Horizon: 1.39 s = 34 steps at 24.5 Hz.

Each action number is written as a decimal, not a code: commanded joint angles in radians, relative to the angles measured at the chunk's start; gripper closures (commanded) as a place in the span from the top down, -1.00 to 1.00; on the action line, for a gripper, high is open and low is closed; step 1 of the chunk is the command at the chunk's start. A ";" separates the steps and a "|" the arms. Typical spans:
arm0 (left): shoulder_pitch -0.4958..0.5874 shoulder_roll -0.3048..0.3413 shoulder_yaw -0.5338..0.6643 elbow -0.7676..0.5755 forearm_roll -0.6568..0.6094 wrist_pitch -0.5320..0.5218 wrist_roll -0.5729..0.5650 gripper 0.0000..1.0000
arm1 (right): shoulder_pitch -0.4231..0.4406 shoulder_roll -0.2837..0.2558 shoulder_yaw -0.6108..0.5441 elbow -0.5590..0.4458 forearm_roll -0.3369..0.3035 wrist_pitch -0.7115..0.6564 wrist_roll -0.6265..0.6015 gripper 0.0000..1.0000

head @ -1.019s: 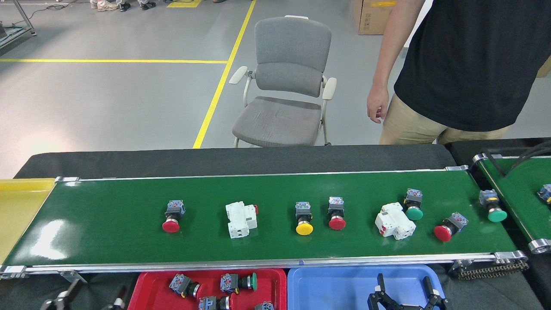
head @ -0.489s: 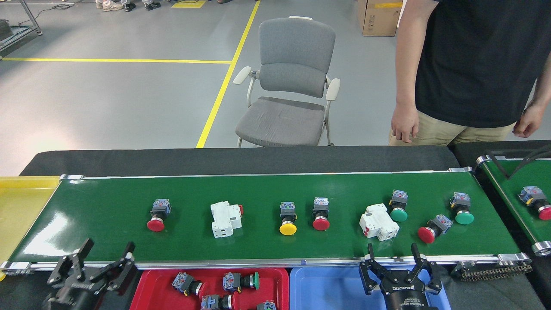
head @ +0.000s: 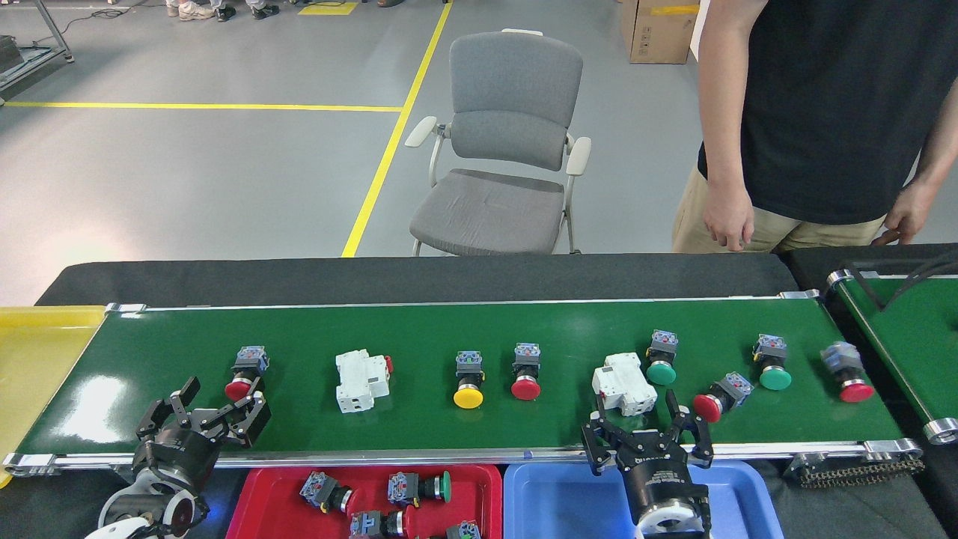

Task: Pick switch part from conveyor to tray
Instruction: 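Grasp the white relay module with the right gripper, place it in the blue tray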

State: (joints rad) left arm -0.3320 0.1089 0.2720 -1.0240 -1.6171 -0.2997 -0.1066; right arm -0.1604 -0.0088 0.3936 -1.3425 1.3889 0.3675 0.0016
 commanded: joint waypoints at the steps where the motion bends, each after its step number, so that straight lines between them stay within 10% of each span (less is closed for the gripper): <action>1: -0.041 0.023 -0.022 0.047 0.003 0.088 0.016 0.43 | -0.048 0.026 0.001 0.045 -0.001 -0.002 0.000 0.99; 5: -0.059 0.032 -0.024 0.078 0.032 0.082 0.031 -0.45 | -0.131 0.084 0.007 0.167 0.007 -0.001 0.000 0.91; 8: -0.045 0.034 -0.030 0.076 0.066 0.045 0.079 -0.73 | -0.156 0.078 0.070 0.213 0.010 -0.001 0.000 0.00; 11: 0.008 0.032 -0.028 -0.002 0.089 -0.050 0.079 -0.80 | -0.149 0.058 0.091 0.213 0.007 0.001 0.006 -0.80; 15: 0.206 0.058 -0.008 -0.338 0.178 -0.210 0.070 -0.79 | -0.145 0.049 0.091 0.161 0.001 -0.004 0.001 -0.92; 22: 0.705 0.038 -0.031 -0.752 0.244 -0.484 0.067 -0.55 | -0.047 -0.223 0.057 -0.170 -0.065 -0.324 -0.058 -0.91; 26: 0.728 0.014 -0.033 -0.752 0.240 -0.460 0.067 0.86 | 0.100 -0.312 -0.059 -0.308 -0.183 -0.666 -0.086 -0.85; 29: 0.725 -0.009 0.010 -0.752 0.247 -0.430 0.070 1.00 | 0.212 -0.312 -0.185 -0.316 -0.185 -0.920 -0.127 -0.75; 31: 0.725 -0.009 0.032 -0.751 0.247 -0.429 0.070 1.00 | 0.286 -0.307 -0.256 -0.314 -0.185 -1.024 -0.141 -0.17; 33: 0.728 -0.012 0.058 -0.748 0.247 -0.426 0.074 1.00 | 0.371 -0.289 -0.326 -0.313 -0.185 -1.047 -0.143 0.88; 34: 0.728 -0.015 0.070 -0.748 0.249 -0.421 0.076 1.00 | 0.398 -0.273 -0.349 -0.310 -0.183 -1.045 -0.143 0.97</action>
State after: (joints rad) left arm 0.3978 0.0959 0.3301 -1.7631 -1.3752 -0.7286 -0.0441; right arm 0.2337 -0.2904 0.0686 -1.6408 1.2085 -0.6342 -0.1281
